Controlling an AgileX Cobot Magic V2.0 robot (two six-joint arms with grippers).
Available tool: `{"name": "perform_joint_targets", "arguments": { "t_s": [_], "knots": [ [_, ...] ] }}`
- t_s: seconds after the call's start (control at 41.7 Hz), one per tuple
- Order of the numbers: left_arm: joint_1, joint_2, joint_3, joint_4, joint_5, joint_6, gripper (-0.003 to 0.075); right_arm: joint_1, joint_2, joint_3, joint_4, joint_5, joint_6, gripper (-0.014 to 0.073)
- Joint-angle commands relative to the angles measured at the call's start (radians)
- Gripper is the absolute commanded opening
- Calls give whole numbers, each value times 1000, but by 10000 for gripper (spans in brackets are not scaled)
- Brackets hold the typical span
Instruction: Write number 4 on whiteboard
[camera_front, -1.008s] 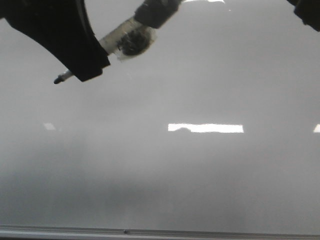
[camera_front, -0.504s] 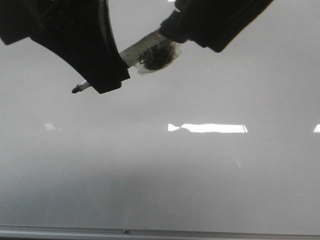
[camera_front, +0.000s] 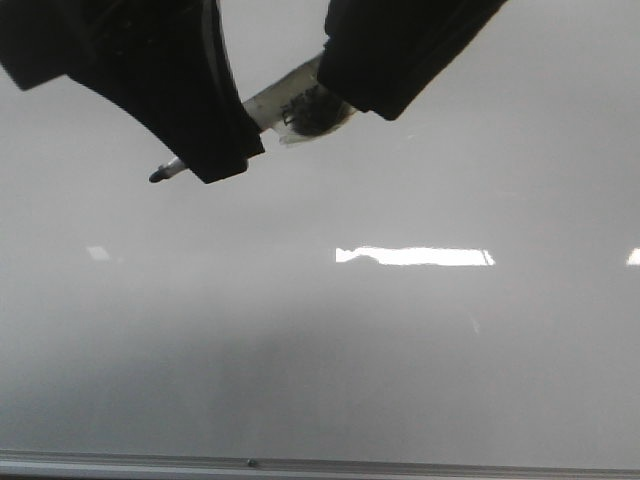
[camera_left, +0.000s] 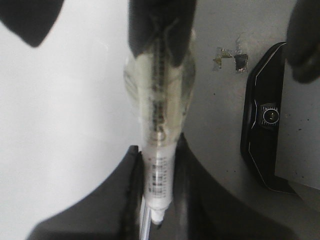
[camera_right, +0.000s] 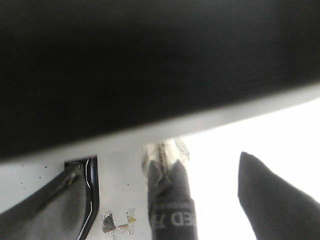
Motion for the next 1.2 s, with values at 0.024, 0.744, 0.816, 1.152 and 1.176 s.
{"name": "perform_joint_targets", "arguments": {
  "t_s": [0.024,0.744,0.816,1.152,1.176],
  "knots": [
    [-6,-31,-31,-9,-51,0,-20,2,-23,-35,26,-40,-13,633],
    [-6,-31,-31,-9,-51,0,-20,2,-23,-34,18,-18,-13,87],
    [-6,-31,-31,-9,-51,0,-18,2,-23,-33,18,-18,-13,36],
    [-2,-45,-31,-9,-47,-10,417,1,-23,-31,18,-12,-11,2],
    [-2,-52,-31,-9,-45,-10,441,1,-23,-32,18,-12,-11,2]
  ]
}}
